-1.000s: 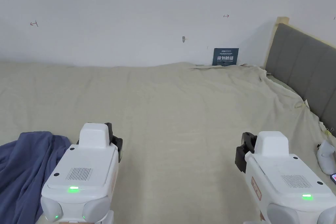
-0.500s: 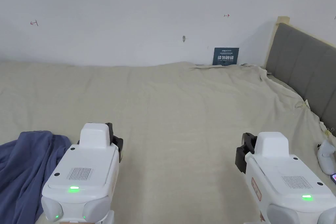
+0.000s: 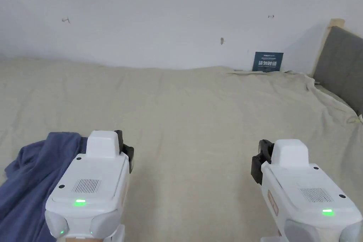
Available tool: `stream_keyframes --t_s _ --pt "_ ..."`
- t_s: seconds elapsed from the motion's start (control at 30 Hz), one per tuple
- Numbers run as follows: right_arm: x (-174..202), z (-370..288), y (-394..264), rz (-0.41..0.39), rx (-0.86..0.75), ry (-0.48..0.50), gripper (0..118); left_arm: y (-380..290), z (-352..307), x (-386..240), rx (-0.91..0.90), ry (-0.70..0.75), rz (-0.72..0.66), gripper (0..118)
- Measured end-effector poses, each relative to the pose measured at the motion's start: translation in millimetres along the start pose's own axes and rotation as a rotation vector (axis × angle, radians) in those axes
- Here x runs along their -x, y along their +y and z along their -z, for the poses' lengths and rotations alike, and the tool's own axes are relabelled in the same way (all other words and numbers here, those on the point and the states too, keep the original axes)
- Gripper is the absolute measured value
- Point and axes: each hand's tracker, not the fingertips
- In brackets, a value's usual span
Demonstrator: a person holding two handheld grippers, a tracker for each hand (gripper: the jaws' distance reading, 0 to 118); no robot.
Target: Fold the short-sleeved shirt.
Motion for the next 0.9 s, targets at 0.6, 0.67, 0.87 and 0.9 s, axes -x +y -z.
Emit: stream_keyframes --t_s 0.6,0.67,0.87,0.9 --pt "141.9 27.3 14.5 -0.061 -0.014 0.371 0 -16.2 -64.1 122.1 0.031 0.336 -0.046 0" --pt "153.0 27.6 14.3 -0.070 -0.014 0.393 0 -18.4 -69.7 130.5 0.034 0.363 -0.057 0" --pt "171.8 29.1 10.6 -0.072 0.003 0.434 0 -25.5 -74.9 144.5 0.049 0.392 -0.066 0" --pt "173.0 29.4 10.1 -0.073 0.005 0.436 0 -26.4 -74.0 145.2 0.051 0.394 -0.066 0"
